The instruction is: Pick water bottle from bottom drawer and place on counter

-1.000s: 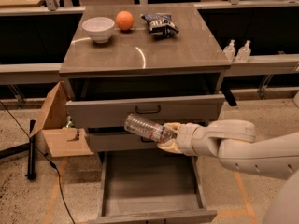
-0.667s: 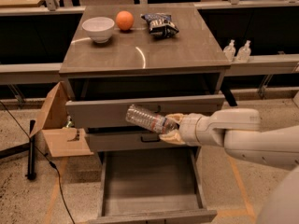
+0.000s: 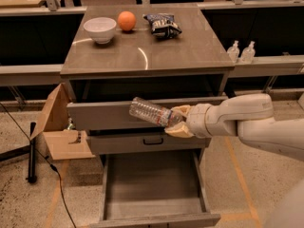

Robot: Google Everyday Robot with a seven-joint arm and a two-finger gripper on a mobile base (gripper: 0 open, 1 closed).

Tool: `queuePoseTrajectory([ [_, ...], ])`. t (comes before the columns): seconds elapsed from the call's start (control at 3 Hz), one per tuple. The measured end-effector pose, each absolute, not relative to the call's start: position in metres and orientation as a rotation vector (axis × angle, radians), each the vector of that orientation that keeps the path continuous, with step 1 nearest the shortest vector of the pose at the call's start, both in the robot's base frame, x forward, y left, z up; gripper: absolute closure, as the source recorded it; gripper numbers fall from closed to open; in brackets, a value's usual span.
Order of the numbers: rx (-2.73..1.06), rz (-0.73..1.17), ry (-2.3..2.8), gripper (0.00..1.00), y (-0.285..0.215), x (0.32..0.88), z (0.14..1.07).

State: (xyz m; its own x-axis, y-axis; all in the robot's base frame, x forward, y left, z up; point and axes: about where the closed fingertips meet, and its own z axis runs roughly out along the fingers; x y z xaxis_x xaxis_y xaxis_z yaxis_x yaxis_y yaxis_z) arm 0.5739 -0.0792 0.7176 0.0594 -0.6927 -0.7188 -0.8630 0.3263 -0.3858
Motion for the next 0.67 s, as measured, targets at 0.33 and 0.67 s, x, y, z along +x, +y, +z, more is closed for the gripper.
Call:
queuePoseTrajectory([
  [0.33,-1.432,0.225,1.664,1.0,-0.082,0.581,0.738],
  [0.67,-1.443,0.206,1.64,1.0,-0.091,0.592,0.786],
])
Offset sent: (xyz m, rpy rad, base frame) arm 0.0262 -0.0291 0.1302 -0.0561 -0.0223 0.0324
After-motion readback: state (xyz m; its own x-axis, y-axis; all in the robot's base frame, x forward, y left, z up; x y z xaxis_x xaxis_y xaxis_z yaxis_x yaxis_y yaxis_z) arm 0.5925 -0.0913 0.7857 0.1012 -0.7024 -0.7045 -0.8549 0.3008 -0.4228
